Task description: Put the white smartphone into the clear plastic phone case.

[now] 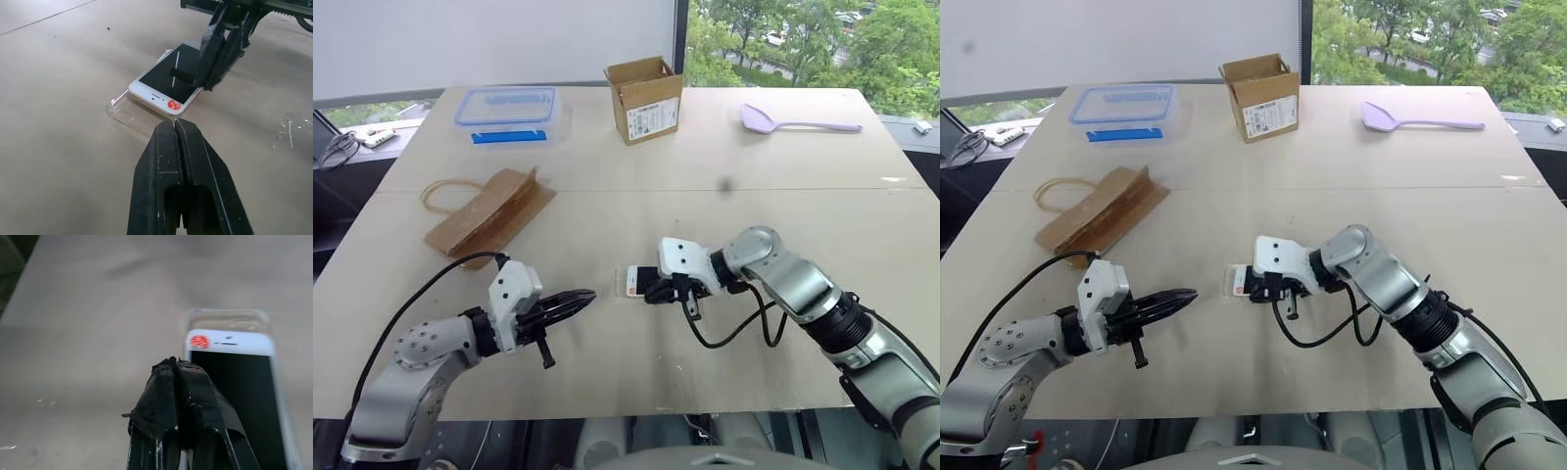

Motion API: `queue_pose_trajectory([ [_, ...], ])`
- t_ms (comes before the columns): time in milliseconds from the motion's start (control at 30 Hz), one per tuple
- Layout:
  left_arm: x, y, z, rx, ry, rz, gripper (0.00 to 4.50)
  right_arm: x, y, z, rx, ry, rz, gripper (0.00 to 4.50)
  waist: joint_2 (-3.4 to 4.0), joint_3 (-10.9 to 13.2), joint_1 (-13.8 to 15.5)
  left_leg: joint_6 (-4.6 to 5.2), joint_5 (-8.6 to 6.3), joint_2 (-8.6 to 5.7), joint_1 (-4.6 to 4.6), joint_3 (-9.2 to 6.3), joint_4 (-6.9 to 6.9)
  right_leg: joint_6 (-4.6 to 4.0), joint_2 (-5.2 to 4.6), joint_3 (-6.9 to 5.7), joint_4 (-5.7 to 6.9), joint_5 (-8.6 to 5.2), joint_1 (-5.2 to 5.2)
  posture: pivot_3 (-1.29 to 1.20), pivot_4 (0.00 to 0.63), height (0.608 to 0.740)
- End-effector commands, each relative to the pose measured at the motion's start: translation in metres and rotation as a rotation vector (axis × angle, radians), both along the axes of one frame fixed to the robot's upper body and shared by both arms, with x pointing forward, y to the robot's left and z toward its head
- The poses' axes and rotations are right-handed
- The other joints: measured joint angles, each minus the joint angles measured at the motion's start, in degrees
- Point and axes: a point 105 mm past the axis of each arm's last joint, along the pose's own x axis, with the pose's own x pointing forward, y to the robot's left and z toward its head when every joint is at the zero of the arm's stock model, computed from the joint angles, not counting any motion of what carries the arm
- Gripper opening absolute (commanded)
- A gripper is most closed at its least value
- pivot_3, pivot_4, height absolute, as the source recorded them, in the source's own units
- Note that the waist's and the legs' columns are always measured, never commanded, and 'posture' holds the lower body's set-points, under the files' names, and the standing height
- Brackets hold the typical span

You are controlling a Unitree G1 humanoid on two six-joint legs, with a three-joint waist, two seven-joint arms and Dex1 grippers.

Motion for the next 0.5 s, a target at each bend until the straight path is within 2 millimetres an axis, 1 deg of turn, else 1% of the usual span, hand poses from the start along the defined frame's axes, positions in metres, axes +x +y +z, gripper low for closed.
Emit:
queue_pose_trajectory([
  [33,-0.002,-0.002,0.004,0.000,-0.021,-0.017,0.02,-0.001,0.000,0.003,-0.015,-0.027,0.034,0.00,0.00,0.00,0.00,0.00,0.00,0.00,0.00,0.00,0.00,0.00,0.00,0.00,0.00,0.00,0.00,0.00,0.150,0.740],
  [233,-0.002,-0.002,0.004,0.000,-0.021,-0.014,0.02,0.008,-0.002,-0.003,-0.044,-0.055,-0.002,0.00,0.00,0.00,-0.01,0.00,0.00,0.00,0.00,0.00,0.00,0.00,0.01,0.00,0.00,0.00,-0.01,0.00,0.150,0.740],
  [367,-0.001,-0.002,0.003,-0.002,-0.022,-0.012,0.02,0.012,-0.003,-0.004,-0.049,-0.066,-0.011,0.00,0.00,0.00,0.00,0.00,0.00,0.00,0.00,0.00,0.00,0.00,0.00,0.00,0.00,0.00,0.00,0.00,0.150,0.740],
  [500,-0.001,-0.002,0.003,-0.002,-0.024,-0.009,0.02,0.010,-0.002,-0.001,-0.037,-0.059,-0.001,0.00,0.00,0.00,0.00,0.00,0.00,0.00,0.00,0.00,0.00,0.00,0.00,0.00,0.00,0.00,0.00,0.00,0.150,0.740],
])
